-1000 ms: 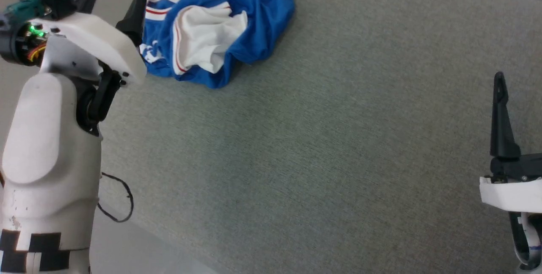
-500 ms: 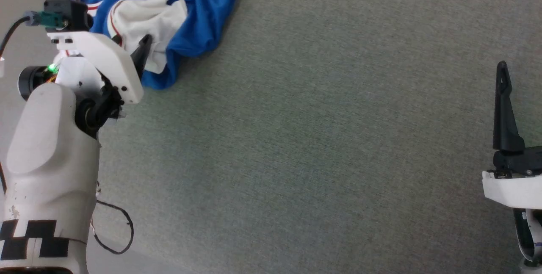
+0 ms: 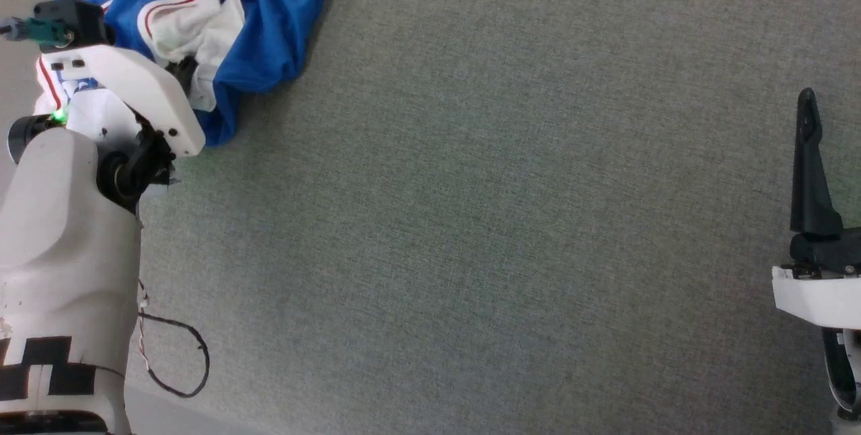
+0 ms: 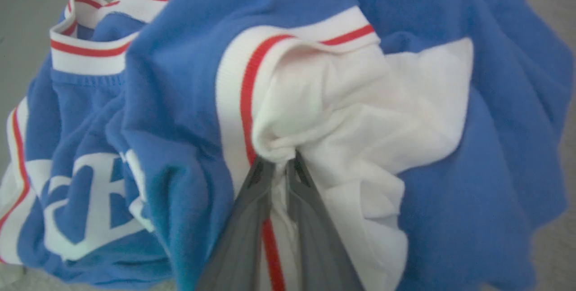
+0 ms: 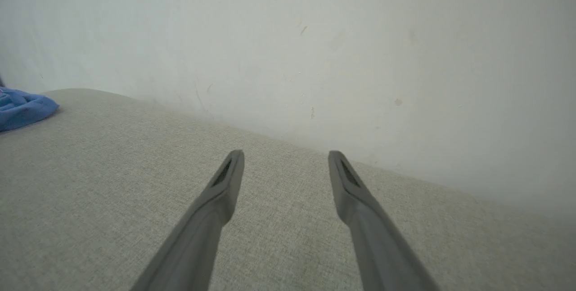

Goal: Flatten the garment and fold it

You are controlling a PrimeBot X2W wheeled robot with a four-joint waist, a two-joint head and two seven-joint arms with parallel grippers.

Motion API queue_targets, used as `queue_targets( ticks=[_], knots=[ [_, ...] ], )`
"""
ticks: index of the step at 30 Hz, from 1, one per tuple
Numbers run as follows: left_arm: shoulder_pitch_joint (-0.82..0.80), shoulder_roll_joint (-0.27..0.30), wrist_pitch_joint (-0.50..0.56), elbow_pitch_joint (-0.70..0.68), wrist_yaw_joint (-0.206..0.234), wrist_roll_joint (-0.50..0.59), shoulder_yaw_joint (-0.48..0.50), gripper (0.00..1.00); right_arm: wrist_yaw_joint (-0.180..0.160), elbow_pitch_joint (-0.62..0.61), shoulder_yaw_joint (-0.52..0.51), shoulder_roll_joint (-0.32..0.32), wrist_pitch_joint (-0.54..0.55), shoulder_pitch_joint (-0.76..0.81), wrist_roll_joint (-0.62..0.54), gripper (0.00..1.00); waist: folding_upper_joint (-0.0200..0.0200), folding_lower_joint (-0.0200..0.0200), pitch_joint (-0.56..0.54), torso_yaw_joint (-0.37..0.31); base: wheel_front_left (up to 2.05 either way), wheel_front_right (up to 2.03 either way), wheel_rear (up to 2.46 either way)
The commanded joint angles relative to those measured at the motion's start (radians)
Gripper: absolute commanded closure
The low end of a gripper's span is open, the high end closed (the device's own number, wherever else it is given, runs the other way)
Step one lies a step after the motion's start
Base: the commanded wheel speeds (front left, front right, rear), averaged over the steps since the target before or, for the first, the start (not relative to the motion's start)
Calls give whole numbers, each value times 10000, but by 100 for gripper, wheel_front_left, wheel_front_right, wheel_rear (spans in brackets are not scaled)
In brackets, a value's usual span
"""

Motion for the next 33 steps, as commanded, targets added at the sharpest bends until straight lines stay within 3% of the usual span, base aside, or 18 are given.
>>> queue_targets(
  ticks=[1,17,25,33],
  knots=[
    [167,-123,-63,218,-135,-27,-135,100,-21,14,21,20,8,-115,47,0,0,0,-55,-14,0,0,0],
    [-519,932,-1542,-335,-287,-416,504,100,-21,801,33,476,-417,-60,211,0,0,0,-1476,152,0,0,0],
    [-935,1286,-1347,-1498,-29,-618,798,100,-21,1496,12,818,-806,88,480,0,0,0,-2512,35,0,0,0],
    [-1390,1610,-448,-2812,47,-630,625,100,-21,2241,-64,887,-984,266,1219,0,0,0,-3538,-439,0,0,0]
  ],
)
